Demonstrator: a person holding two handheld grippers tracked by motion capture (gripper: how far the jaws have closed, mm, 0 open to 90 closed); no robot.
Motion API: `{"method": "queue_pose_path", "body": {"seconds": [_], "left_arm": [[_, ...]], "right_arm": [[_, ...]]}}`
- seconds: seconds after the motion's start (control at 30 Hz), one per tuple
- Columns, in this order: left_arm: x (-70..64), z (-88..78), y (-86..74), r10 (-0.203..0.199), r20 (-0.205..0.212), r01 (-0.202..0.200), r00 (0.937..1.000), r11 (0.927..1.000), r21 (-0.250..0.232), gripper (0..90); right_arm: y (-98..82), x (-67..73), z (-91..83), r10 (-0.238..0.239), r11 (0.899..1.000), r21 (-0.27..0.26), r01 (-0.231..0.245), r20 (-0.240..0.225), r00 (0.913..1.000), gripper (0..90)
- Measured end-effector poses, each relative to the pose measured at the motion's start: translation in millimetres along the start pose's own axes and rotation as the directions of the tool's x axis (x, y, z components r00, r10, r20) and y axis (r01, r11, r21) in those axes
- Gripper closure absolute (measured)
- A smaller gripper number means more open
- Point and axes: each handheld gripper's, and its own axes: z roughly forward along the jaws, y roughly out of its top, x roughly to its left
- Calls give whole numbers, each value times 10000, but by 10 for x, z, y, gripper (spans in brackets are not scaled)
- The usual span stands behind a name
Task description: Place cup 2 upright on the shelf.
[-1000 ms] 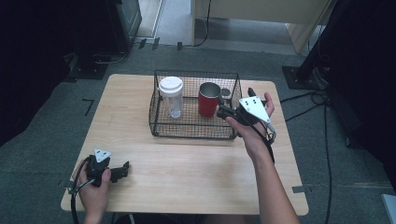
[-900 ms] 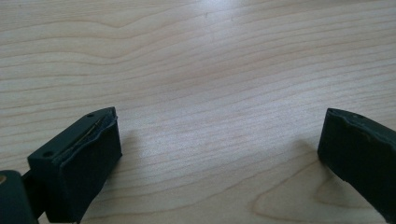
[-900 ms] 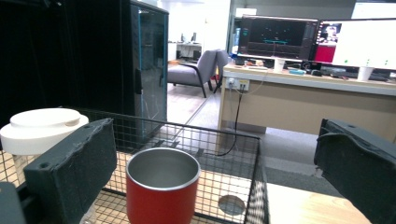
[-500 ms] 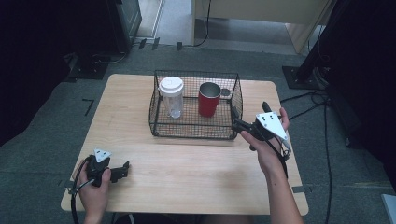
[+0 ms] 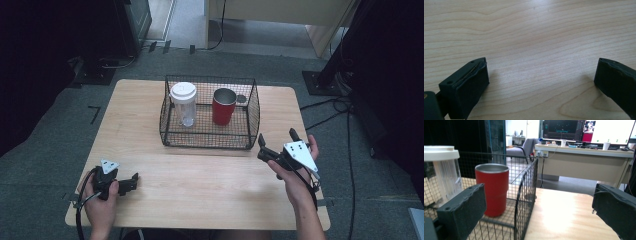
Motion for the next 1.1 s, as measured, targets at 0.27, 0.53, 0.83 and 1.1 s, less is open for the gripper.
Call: {"method": "queue_pose_path", "body": {"seconds": [0.27,0.53,0.83,1.1], "left_arm": [[0,0,0,0,-3,0,10000,10000,-3,0],[0,0,0,10,-4,-10,10000,10000,7,0],[0,0,0,10,-3,-10,10000,10000,8,0],[-1,0,-1,1,-2,-1,10000,10000,-5,0]], "right_arm": [[-224,-137,-204,48,9992,400,-55,182,9998,0],[-429,-268,-330,109,9968,789,-150,514,9986,0],[-585,-427,-468,123,9933,1135,-221,858,9962,0],[-734,-540,-616,178,9878,1515,-349,1130,9934,0]]}}
